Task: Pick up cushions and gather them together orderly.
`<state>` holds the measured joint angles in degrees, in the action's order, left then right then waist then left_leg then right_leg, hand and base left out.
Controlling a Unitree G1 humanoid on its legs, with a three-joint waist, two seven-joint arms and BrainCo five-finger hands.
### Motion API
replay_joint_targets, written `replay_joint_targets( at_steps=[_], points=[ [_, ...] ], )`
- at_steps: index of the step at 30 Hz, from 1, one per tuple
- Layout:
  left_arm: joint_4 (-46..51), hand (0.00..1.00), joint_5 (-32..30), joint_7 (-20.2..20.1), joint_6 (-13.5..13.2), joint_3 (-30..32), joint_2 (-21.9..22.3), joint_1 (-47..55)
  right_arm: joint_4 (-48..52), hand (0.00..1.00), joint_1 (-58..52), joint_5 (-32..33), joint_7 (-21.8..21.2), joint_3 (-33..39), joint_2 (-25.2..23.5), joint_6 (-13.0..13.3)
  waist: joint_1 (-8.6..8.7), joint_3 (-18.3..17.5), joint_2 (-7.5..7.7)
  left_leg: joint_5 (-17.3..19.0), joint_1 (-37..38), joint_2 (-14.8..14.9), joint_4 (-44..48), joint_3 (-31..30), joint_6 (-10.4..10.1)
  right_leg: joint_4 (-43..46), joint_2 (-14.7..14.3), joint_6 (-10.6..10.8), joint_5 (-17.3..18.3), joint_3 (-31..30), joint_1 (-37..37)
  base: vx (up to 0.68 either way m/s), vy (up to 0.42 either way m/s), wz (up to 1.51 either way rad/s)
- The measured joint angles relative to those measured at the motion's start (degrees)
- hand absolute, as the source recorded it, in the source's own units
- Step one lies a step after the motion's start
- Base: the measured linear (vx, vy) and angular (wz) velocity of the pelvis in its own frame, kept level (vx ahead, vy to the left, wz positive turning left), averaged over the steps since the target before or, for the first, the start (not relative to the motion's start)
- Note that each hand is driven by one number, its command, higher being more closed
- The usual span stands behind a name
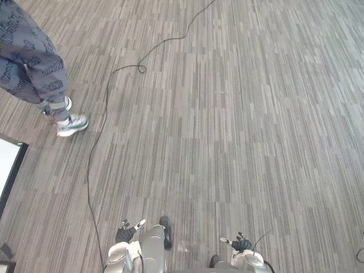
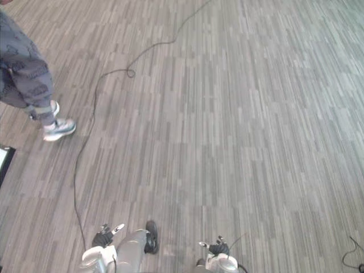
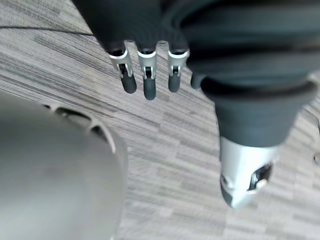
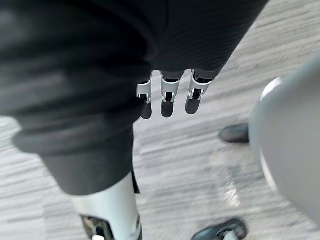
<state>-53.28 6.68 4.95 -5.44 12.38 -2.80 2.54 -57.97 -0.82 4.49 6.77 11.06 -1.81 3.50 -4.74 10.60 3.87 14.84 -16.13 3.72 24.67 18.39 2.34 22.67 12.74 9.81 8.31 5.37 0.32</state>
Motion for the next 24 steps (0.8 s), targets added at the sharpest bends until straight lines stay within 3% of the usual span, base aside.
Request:
replay_joint_targets(
  at_steps=[1,2,4,6,7,8,9,10,11,12,13,14,15,16,17,18,19,21,22,23,24],
  points=[
    [-1.02,0.0,-0.38,-0.06,0.2,-1.29,-1.06,-0.03,1.01,0.0,-0.04,0.02,-0.04,-0.05,0.0,0.11,0.55,0.14,0.29,0.97,4.1,-0.81,-2.28,-0.06,0.03,15.42,1.35,2.42,-2.9,-0.86,-5.88,0.5,0.188,0.05],
    [-1.52,0.0,-0.6,-0.05,0.9,-2.86,-1.72,0.22,1.2,0.0,0.04,0.02,-0.09,-0.26,0.18,0.42,1.56,0.27,0.16,1.68,8.6,-1.49,-4.51,-0.37,0.18,27.03,1.57,1.8,-2.51,-1.18,-10.13,0.52,0.126,0.17],
    [-1.87,0.0,-0.94,0.0,1.03,-3.42,-1.68,0.58,1.98,0.0,-0.01,-0.03,-0.17,-0.65,0.67,0.55,1.85,0.39,-0.13,1.89,15.65,-1.65,-8.71,-0.49,0.28,35.36,1.03,-1.49,-0.29,1.48,-14.02,0.47,0.068,0.11],
    [-2.22,0.0,-0.93,0.05,1.0,-3.4,-1.3,-0.15,2.98,0.0,0.41,-0.05,-0.42,-0.65,1.15,0.9,2.16,0.87,-0.92,1.87,22.74,-1.28,-14.14,-0.62,0.26,34.83,-0.65,-5.44,3.84,6.92,-18.78,0.45,0.025,0.06],
    [-2.73,0.0,-0.94,0.01,1.03,-3.47,-1.01,-0.43,2.79,0.0,1.08,-0.07,-0.7,-0.7,2.0,1.03,2.78,1.25,-1.48,1.87,25.57,-0.69,-15.88,-0.57,0.26,29.52,-2.14,-7.1,6.03,10.06,-21.43,0.6,-0.039,0.22],
    [-3.1,0.0,-0.95,0.0,1.01,-4.04,-0.85,-1.39,2.81,0.0,1.76,-0.08,-0.86,-0.99,3.08,1.12,3.96,1.76,-2.26,1.87,27.54,0.11,-16.67,-0.97,0.26,19.39,-4.18,-8.06,5.69,13.35,-24.06,0.6,-0.059,0.29],
    [-3.2,0.0,-0.95,-0.01,1.0,-4.51,-0.94,-1.56,2.78,0.0,2.03,-0.08,-0.88,-1.13,3.39,1.11,4.45,1.96,-2.45,1.87,27.95,0.36,-16.79,-1.37,0.26,15.46,-4.8,-8.29,4.7,13.99,-24.67,0.51,-0.076,0.48],
    [-3.62,0.0,-1.11,-0.1,1.01,-5.08,-1.02,-1.81,2.23,0.0,2.28,0.05,-1.04,-1.33,3.95,0.98,5.18,2.47,-2.52,1.85,29.79,0.52,-17.7,-2.07,0.23,3.25,-6.87,-8.83,-0.2,14.93,-25.61,0.46,-0.101,0.4],
    [-3.6,0.0,-1.19,-0.11,0.94,-5.14,-1.02,-1.8,2.11,0.0,2.27,-0.06,-1.06,-1.22,4.02,1.01,5.37,2.63,-2.19,1.85,31.17,0.28,-18.33,-2.29,0.21,-3.07,-7.73,-9.01,-3.39,14.94,-25.34,0.75,-0.2,0.54],
    [-3.65,0.0,-1.64,-0.11,0.95,-5.11,-1.12,-1.52,1.41,0.0,1.72,-0.09,-1.09,-1.54,4.11,0.98,5.75,2.59,-0.71,2.65,33.99,-0.96,-18.73,-4.37,-1.74,-12.48,-8.6,-11.18,-10.27,14.46,-24.66,0.65,-0.174,0.47],
    [-4.21,0.0,-2.01,-0.09,0.96,-4.92,-0.91,-1.3,1.35,0.0,1.87,-0.04,-1.16,-1.27,4.46,1.1,6.14,2.75,-0.67,3.11,35.81,-0.69,-18.69,-5.59,-2.93,-11.19,-8.79,-15.25,-16.9,12.88,-24.3,0.89,-0.26,0.24],
    [-5.4,0.0,-3.04,-0.26,0.96,-4.37,1.27,-2.16,0.91,0.0,3.89,-1.41,-1.19,-0.16,5.33,1.02,5.62,3.03,-4.88,0.42,35.81,3.18,-15.57,-6.83,-7.62,-3.68,-11.32,-16.79,-9.76,14.41,-25.5,0.49,-0.142,0.01],
    [-5.4,0.0,-3.14,-0.24,0.96,-4.35,1.44,-2.16,0.94,0.0,3.9,-1.42,-1.24,0.03,5.28,1.05,5.63,3.06,-4.99,0.15,35.7,3.32,-15.19,-6.93,-8.05,-3.42,-11.35,-16.84,-9.44,14.46,-25.45,0.75,-0.252,-0.19],
    [-5.45,0.0,-3.45,-0.15,0.99,-2.67,1.96,-2.09,1.53,0.0,3.94,-1.71,-1.26,0.58,4.63,1.04,5.72,3.32,-5.9,-2.68,32.83,5.34,-5.92,-8.09,-9.77,-1.65,-12.63,-17.3,-5.94,14.84,-23.94,0.39,-0.164,-0.1],
    [-5.43,0.0,-3.56,-0.17,1.04,-1.88,2.27,-2.05,2.17,0.0,3.83,-2.21,-1.25,0.6,4.44,0.89,5.67,3.42,-6.04,-4.94,30.63,6.25,0.36,-8.42,-9.74,-1.49,-13.28,-17.4,-4.64,14.53,-22.83,0.65,-0.226,-0.21],
    [-4.61,0.0,-3.7,-0.24,1.19,-0.42,2.72,-1.88,3.22,0.0,3.44,-2.25,-1.21,-0.26,4.19,0.46,5.63,3.77,-6.6,-12.86,25.28,8.44,13.94,-10.08,-10.75,-2.31,-14.68,-17.66,-2.49,13.87,-19.16,0.65,-0.14,-0.3],
    [-3.21,0.0,-3.74,-0.26,1.04,0.12,2.97,-1.89,3.23,0.0,3.27,-2.22,-1.08,-0.63,3.95,0.31,5.25,4.21,-6.87,-9.8,19.41,11.2,28.25,-9.84,-11.09,-3.84,-16.32,-18.14,-0.17,12.77,-14.21,0.63,-0.096,-0.32],
    [-1.75,0.0,-3.78,-0.28,0.95,0.36,3.06,-1.83,3.38,0.0,2.56,-2.14,-1.03,-0.65,3.03,0.34,4.54,4.42,-6.21,-3.87,13.6,12.89,35.9,-8.19,-9.08,-5.6,-17.08,-18.66,2.37,11.56,-8.34,0.59,-0.046,-0.26],
    [0.01,0.0,-3.61,-0.35,0.72,0.26,2.74,-1.76,3.36,0.0,1.89,-1.93,-1.0,-0.7,2.06,0.29,4.05,4.39,-4.82,-0.65,8.56,12.99,35.83,-6.02,-7.57,-8.14,-16.94,-18.27,3.7,9.82,-3.54,0.66,-0.043,-0.3],
    [0.69,0.0,-3.36,-0.38,0.61,0.24,2.6,-1.7,3.28,0.0,1.7,-1.72,-0.95,-0.87,1.77,0.28,3.69,4.2,-4.48,0.31,5.96,12.85,34.51,-5.39,-6.98,-9.38,-16.85,-17.87,3.95,9.12,-1.78,0.66,-0.013,-0.62],
    [2.09,0.0,-2.99,-0.44,0.59,0.29,2.56,-1.74,3.19,0.0,1.41,-1.03,-0.95,-0.65,1.11,0.24,2.38,4.03,-4.0,2.17,0.88,12.11,25.37,-3.15,-5.94,-12.55,-16.33,-16.7,3.92,6.53,2.56,0.56,0.02,-0.59]
  ],
)
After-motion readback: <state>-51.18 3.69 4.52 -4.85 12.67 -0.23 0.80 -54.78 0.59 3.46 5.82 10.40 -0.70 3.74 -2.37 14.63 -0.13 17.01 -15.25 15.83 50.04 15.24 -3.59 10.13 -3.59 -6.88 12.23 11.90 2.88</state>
